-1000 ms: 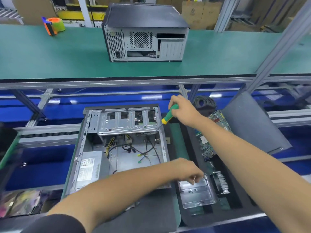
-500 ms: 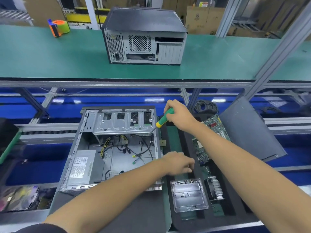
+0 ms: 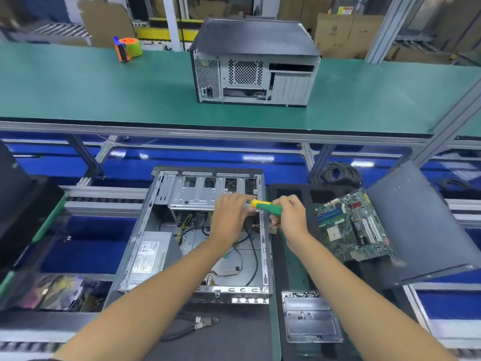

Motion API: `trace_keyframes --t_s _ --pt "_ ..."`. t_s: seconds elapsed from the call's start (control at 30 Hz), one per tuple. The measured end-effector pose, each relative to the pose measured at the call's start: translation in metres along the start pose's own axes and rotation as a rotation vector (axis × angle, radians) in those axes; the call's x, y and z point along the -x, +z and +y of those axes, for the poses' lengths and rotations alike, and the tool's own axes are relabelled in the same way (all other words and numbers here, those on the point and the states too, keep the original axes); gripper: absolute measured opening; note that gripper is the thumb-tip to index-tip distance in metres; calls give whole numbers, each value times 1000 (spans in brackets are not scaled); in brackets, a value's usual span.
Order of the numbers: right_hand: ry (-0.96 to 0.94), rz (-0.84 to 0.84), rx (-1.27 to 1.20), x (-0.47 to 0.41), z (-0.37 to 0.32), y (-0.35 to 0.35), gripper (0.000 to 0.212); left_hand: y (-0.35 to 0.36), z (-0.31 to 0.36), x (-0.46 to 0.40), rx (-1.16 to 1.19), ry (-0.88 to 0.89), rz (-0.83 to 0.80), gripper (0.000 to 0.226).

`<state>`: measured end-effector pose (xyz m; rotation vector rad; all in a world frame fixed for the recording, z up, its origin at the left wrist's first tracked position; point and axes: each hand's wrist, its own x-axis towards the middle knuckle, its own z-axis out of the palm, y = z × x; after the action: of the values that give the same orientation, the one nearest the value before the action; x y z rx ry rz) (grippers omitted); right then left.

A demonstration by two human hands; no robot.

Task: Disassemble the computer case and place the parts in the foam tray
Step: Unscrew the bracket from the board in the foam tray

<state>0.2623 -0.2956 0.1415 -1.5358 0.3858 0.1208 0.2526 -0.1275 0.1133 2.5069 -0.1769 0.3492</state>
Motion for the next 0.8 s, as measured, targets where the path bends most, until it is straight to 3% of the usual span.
trace_keyframes --t_s 0.1,0.17,0.27,0.33,0.4,0.5,0.6,0.67,0.8 --pt "166 -87 -168 4 -7 13 19 5 -7 0 75 -29 -21 28" --pt "226 -159 -241 3 -14 18 26 3 -13 -2 169 15 -49 37" --pt "219 -193 -210 -2 -20 22 28 -1 -29 -16 210 137 -200 44" --pt "179 -228 -232 -10 -23 23 30 -9 -36 -30 279 72 -263 33" --pt "108 -198 -213 -21 -23 25 32 -15 -39 -41 421 14 -219 23" --pt "-133 -4 244 -33 5 27 17 -19 -36 -52 613 -90 -88 19" --pt "-222 -92 689 -28 48 32 55 -9 -29 -59 817 -188 -47 17" --pt "-211 -97 776 -22 59 37 68 1 -25 -63 900 -217 -45 20" --pt "-219 -32 826 -25 61 40 73 17 -23 -67 987 -262 -63 16"
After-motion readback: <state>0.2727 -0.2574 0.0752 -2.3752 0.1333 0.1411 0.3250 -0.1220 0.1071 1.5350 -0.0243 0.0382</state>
